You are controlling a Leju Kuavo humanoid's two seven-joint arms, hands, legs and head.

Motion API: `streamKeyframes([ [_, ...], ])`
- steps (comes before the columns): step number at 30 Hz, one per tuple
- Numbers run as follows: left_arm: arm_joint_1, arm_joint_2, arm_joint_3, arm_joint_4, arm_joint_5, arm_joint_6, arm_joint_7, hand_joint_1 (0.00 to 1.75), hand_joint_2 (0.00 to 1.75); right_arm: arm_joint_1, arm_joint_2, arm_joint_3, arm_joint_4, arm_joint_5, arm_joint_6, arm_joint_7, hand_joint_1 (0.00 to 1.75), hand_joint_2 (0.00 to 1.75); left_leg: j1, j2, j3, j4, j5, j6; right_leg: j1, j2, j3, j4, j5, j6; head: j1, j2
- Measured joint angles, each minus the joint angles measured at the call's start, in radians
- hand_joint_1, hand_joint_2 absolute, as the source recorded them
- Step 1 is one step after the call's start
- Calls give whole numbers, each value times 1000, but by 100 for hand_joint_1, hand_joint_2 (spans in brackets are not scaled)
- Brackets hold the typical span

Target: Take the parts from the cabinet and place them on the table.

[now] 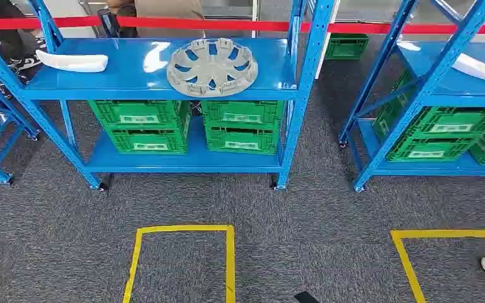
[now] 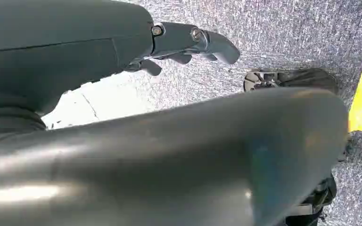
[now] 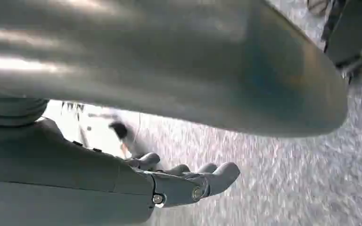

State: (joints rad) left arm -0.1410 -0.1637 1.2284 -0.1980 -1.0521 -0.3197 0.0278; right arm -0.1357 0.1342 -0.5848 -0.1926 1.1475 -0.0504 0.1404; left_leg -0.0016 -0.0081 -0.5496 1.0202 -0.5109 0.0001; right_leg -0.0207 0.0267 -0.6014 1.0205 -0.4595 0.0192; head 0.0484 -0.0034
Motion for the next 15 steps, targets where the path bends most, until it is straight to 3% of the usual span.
streamKeyframes([
  [3,-1,-2,0,0,-16,0,-3,0,0,-76,-50,18,-1,45,-61,63,0,0,-2,3,-2,0,0,0,-2,3,-1,0,2,2,0,0],
  [5,-1,-4,-9,0,-45,0,-2,0,0,-182,-113,37,-15,82,-158,178,0,0,-5,8,-2,0,2,3,-5,9,-4,0,6,4,-1,0],
  [7,-3,-5,-22,0,-55,0,3,0,0,-302,-176,70,-26,90,-156,278,0,0,-6,12,-3,1,5,6,-7,13,-5,0,11,6,-1,0],
  [8,-5,-5,-26,0,-55,0,9,0,0,-359,-194,84,-29,102,-170,246,0,0,-6,11,-3,2,6,6,-7,12,-5,0,11,6,1,0],
  [10,-7,-5,-28,0,-55,0,14,0,0,-507,-232,114,-38,148,-197,249,0,0,-8,13,-6,2,7,5,-9,13,-8,1,14,7,0,0],
  [11,-11,-5,-28,0,-51,0,11,0,0,-589,-248,128,-42,183,-175,277,0,0,-10,14,-9,2,9,5,-11,15,-12,3,15,7,0,0],
  [15,-38,-8,-28,0,-42,0,8,0,0,-876,-253,214,-48,290,-86,248,0,0,-12,10,-5,3,16,5,-12,13,-20,5,19,7,0,0],
])
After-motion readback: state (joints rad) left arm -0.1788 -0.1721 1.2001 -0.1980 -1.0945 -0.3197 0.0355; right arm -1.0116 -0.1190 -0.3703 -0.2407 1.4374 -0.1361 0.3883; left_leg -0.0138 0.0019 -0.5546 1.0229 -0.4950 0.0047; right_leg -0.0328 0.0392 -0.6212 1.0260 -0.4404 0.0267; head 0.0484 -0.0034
